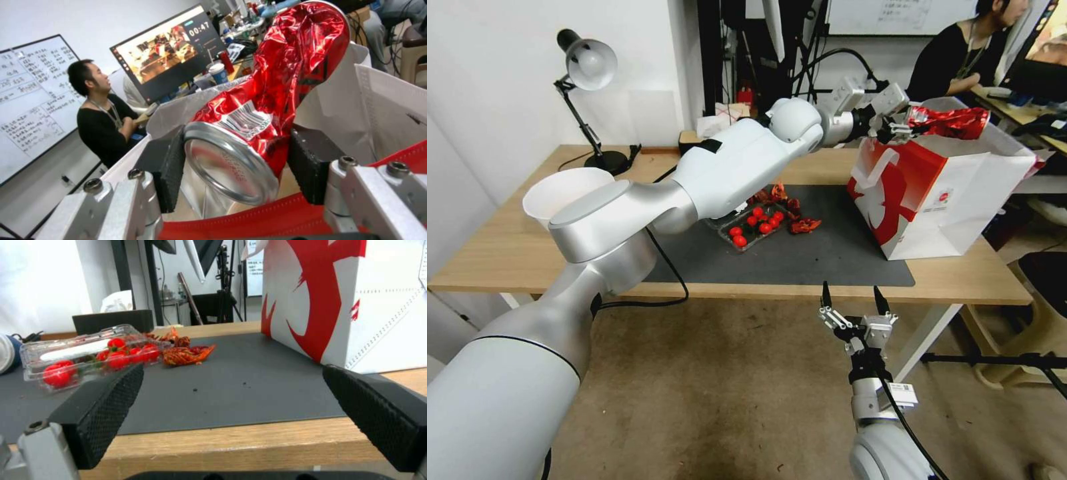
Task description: Pick up the trash from the table and place it into the takeout bag.
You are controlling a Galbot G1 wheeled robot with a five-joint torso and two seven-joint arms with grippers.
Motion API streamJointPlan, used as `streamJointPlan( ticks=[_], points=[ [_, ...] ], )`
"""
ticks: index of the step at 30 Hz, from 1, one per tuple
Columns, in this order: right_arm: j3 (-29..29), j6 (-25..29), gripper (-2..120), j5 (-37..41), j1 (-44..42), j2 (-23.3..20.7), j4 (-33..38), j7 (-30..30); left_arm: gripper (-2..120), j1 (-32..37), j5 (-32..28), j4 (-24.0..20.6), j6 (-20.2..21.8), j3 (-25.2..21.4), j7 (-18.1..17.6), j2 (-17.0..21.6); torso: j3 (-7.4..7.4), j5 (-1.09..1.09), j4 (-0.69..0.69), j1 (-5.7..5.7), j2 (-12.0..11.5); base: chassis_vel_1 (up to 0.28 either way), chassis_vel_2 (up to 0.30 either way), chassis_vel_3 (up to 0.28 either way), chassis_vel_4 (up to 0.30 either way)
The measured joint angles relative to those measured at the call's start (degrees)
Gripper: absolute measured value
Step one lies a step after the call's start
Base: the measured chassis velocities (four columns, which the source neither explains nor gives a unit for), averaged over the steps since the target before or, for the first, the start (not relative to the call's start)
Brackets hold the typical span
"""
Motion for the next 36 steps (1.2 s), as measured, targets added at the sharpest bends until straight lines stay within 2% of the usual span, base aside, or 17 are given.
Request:
streamJointPlan(
  ticks=[3, 6, 7, 9, 10, 13, 16, 17, 20, 21, 25, 28, 30, 31, 33, 35, 36],
  points=[
    [0.1, 0.0, 100, 0.0, -0.1, 0.0, 0.0, 0.0, 58, 0.1, 0.0, -0.3, 0.2, -0.1, -0.4, 0.0, 0.0, 0.0, -0.01, 0.0, 0.0, 0.0, 0.0, 0.0, 0.0],
    [0.1, 0.0, 100, 0.0, -0.1, 0.0, 0.1, 0.0, 74, 0.1, 0.0, -0.6, 0.2, -0.3, -0.8, 0.0, 0.0, 0.0, 0.0, 0.0, 0.0, 0.0, 0.0, 0.0, 0.0],
    [0.1, 0.0, 100, 0.0, -0.1, 0.0, 0.1, 0.0, 74, 0.1, 0.0, -0.6, 0.2, -0.3, -0.8, 0.0, 0.0, 0.0, 0.0, 0.0, 0.0, 0.0, 0.0, 0.0, 0.0],
    [0.1, 0.0, 100, -0.1, -0.1, 0.1, 0.1, 0.0, 86, 0.1, -0.3, -1.2, 0.2, -0.3, -1.6, 0.0, 0.0, 0.0, -0.01, 0.0, 0.0, 0.0, 0.0, 0.0, 0.0],
    [0.1, 0.0, 100, -0.1, -0.1, 0.1, 0.1, 0.0, 86, 0.1, -0.3, -1.2, 0.2, -0.3, -1.6, 0.0, 0.0, 0.0, -0.01, 0.0, 0.0, 0.0, 0.0, 0.0, 0.0],
    [0.2, 0.0, 100, -0.1, -0.1, 0.1, 0.3, 0.0, 97, 0.1, -0.4, -1.3, 0.4, -0.4, -2.2, 0.0, 0.0, 0.0, 0.0, 0.0, 0.0, 0.0, 0.0, 0.0, 0.0],
    [0.2, 0.0, 100, -0.1, -0.2, 0.0, 0.4, 0.0, 99, 0.1, -0.4, -1.3, 0.4, -0.8, -2.3, 0.0, 0.0, 0.0, -0.01, 0.0, 0.0, 0.0, 0.0, 0.0, 0.0],
    [0.3, 0.0, 100, -0.1, -0.2, 0.0, 0.4, 0.1, 100, 0.2, -0.4, -1.5, 0.5, -2.6, -2.7, 0.0, 0.0, 0.0, -0.01, 0.0, 0.0, 0.0, 0.0, 0.0, 0.0],
    [0.3, 0.0, 100, -0.1, -0.2, 0.0, 0.4, 0.1, 100, 0.4, -0.4, -1.3, 0.8, -4.2, -2.6, 0.1, 0.0, 0.0, -0.01, 0.0, 0.0, 0.0, 0.0, 0.0, 0.0],
    [0.4, 0.0, 100, 0.0, -0.1, -0.1, 0.4, 0.2, 100, 0.7, -0.3, -1.2, 1.1, -6.8, -2.3, 0.9, 0.0, 0.0, -0.02, 0.0, 0.0, 0.0, 0.0, 0.0, 0.0],
    [0.4, -0.2, 100, 0.1, 0.0, -0.1, 0.5, 0.2, 100, 1.3, -0.5, -2.0, 1.4, -8.6, -2.3, 2.8, 0.0, 0.0, -0.01, 0.0, 0.0, 0.0, 0.0, 0.0, 0.0],
    [0.4, -0.4, 100, 0.1, 0.0, -0.2, 0.7, 0.2, 100, 3.4, -0.6, -4.2, 1.5, -10.4, -2.4, 7.0, 0.0, -0.01, -0.01, 0.0, 0.0, 0.0, 0.0, 0.0, 0.0],
    [0.4, -0.5, 100, 0.1, 0.0, -0.3, 0.7, 0.3, 100, 4.3, -0.5, -4.9, 1.5, -11.1, -2.4, 8.2, 0.0, -0.02, 0.0, 0.0, 0.0, 0.0, 0.0, 0.0, 0.0],
    [0.4, -0.5, 100, 0.1, 0.0, -0.3, 0.8, 0.3, 100, 5.9, -0.3, -6.3, 1.5, -12.4, -2.5, 10.3, 0.0, -0.02, 0.0, 0.0, 0.0, 0.0, 0.0, 0.0, 0.0],
    [0.4, -0.6, 100, 0.1, 0.0, -0.3, 0.8, 0.3, 100, 6.9, -0.1, -7.0, 1.5, -13.2, -2.5, 11.5, 0.0, -0.03, 0.0, 0.0, 0.0, 0.0, 0.0, 0.0, 0.0],
    [0.4, -0.7, 100, 0.1, 0.0, -0.4, 0.8, 0.3, 100, 9.2, 0.3, -9.3, 1.5, -14.6, -2.6, 15.2, 0.0, -0.03, 0.0, 0.0, 0.0, 0.0, 0.0, 0.0, 0.0],
    [0.4, -0.7, 100, 0.1, 0.0, -0.4, 0.8, 0.3, 100, 9.2, 0.3, -9.3, 1.5, -14.6, -2.6, 15.2, 0.0, -0.03, 0.0, 0.0, 0.0, 0.0, 0.0, 0.0, 0.0]
  ],
)
